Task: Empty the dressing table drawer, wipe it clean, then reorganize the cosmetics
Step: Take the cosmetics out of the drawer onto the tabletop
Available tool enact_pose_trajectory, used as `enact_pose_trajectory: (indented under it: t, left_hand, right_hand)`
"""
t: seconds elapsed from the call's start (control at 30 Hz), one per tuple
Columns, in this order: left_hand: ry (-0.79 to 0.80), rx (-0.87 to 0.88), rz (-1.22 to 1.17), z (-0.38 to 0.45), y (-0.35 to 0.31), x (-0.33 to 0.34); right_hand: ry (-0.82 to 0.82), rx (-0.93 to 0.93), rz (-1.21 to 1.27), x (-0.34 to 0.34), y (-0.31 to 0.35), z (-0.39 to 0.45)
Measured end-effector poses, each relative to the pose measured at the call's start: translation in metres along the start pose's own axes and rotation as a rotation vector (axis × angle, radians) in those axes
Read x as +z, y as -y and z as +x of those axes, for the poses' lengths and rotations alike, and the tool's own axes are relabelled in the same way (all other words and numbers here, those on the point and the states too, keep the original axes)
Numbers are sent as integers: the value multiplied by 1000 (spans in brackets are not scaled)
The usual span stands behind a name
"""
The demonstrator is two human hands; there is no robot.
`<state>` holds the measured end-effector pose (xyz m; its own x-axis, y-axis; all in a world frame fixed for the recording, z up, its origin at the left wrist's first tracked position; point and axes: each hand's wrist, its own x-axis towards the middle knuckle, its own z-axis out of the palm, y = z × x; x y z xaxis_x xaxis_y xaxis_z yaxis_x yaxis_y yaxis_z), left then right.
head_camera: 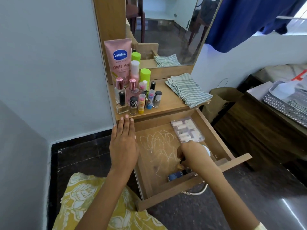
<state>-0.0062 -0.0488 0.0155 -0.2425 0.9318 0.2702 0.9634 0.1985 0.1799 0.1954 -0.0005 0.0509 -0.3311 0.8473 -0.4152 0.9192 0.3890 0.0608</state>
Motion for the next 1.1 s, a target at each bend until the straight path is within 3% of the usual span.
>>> enact_pose_trajectory:
  t: [0.13, 0.3, 0.5, 0.73, 0.97, 1.1]
  left_hand:
    - [5, 2, 19, 0, 0, 1]
    - [22, 2, 29, 1, 0, 3]
    - [23, -3, -22, 0, 0, 3]
    - [23, -3, -34, 0, 2, 7]
    - [14, -8, -58, 0, 1, 8]
    - [-13, -11, -74, 0, 0, 6]
  right_hand:
    - [-198, -43, 317, -19, 3, 4]
    - [-640, -69, 807, -60, 21, 19]
    - [-881, 28, 1093, -77, 46, 55]
    - [-1053, 18, 1093, -69, 65, 73]
    - [-1042, 125, 1003, -46, 69, 71]
    - [-999, 138, 1107, -44, 71, 79]
